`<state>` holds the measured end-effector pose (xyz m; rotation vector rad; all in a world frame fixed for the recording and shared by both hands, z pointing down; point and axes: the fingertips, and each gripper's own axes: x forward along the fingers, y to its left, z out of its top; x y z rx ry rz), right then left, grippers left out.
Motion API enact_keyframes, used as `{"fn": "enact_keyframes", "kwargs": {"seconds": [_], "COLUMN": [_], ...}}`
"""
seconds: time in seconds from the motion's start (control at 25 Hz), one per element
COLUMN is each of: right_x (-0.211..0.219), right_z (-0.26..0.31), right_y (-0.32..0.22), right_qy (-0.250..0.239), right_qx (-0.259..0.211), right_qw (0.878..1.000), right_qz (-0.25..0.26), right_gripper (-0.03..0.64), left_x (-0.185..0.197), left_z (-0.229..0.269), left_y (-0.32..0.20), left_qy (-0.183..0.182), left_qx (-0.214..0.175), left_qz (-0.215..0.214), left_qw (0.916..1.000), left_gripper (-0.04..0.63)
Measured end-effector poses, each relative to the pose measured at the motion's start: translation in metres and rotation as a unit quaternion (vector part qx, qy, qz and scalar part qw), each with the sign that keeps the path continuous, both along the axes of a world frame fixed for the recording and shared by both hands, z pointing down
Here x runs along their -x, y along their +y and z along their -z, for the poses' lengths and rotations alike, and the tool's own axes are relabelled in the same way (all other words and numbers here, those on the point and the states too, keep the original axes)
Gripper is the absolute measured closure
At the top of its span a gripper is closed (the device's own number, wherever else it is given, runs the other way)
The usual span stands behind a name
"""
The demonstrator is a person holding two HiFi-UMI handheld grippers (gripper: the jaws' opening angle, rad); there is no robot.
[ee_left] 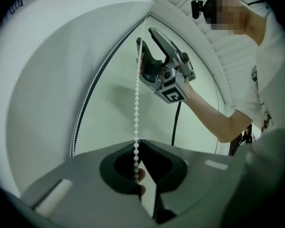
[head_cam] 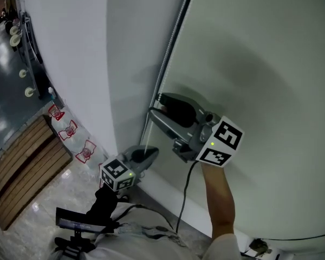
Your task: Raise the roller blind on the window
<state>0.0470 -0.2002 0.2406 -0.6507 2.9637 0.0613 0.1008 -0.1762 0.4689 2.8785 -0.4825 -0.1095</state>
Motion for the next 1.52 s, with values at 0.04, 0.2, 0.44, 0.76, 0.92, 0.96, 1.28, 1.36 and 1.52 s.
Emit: {"fn": "enact_keyframes", "kwargs": {"seconds": [0.04, 0.2, 0.44, 0.76, 0.92, 0.96, 1.28, 1.36, 1.52], "right_x": [0.000, -0.006, -0.007, -0.003, -0.006, -0.006, -0.012, -0.017, -0.020], "right_z": [0.009, 0.051, 0.089, 0.133, 0.132, 0.129, 0.106, 0.110, 0.115], "right_y": [-0.005, -0.021, -0.028, -0.035, -0.035, -0.034, -0.020, -0.020, -0.015], "right_qy": [-0.006, -0.045, -0.055, -0.048, -0.051, -0.047, -0.059, -0.067, -0.061], "right_qx": [-0.006, -0.022, -0.051, -0.089, -0.094, -0.095, -0.081, -0.073, -0.067], "right_qw": [1.000, 0.999, 0.997, 0.995, 0.994, 0.994, 0.995, 0.995, 0.996], "right_qz": [-0.002, -0.002, 0.006, -0.014, -0.027, -0.028, -0.021, -0.020, -0.021], "right_gripper": [0.480, 0.505, 0.514, 0.580, 0.609, 0.611, 0.614, 0.614, 0.614], "left_x": [0.001, 0.001, 0.008, 0.008, 0.009, 0.009, 0.011, 0.010, 0.007], "left_z": [-0.002, -0.006, -0.020, -0.017, -0.018, -0.019, -0.030, -0.026, -0.022], "left_y": [-0.001, -0.004, -0.002, -0.006, -0.007, -0.007, -0.003, -0.005, -0.005], "left_qy": [-0.001, -0.007, -0.018, -0.022, -0.022, -0.023, -0.029, -0.029, -0.029], "left_qx": [0.000, 0.002, -0.001, -0.005, -0.003, -0.002, 0.003, 0.005, 0.007], "left_qz": [0.001, 0.006, 0.007, 0.011, 0.014, 0.014, 0.012, 0.013, 0.011], "left_qw": [1.0000, 1.0000, 0.9998, 0.9997, 0.9996, 0.9996, 0.9995, 0.9995, 0.9995], "left_gripper": [0.597, 0.597, 0.597, 0.597, 0.597, 0.597, 0.597, 0.597, 0.597]}}
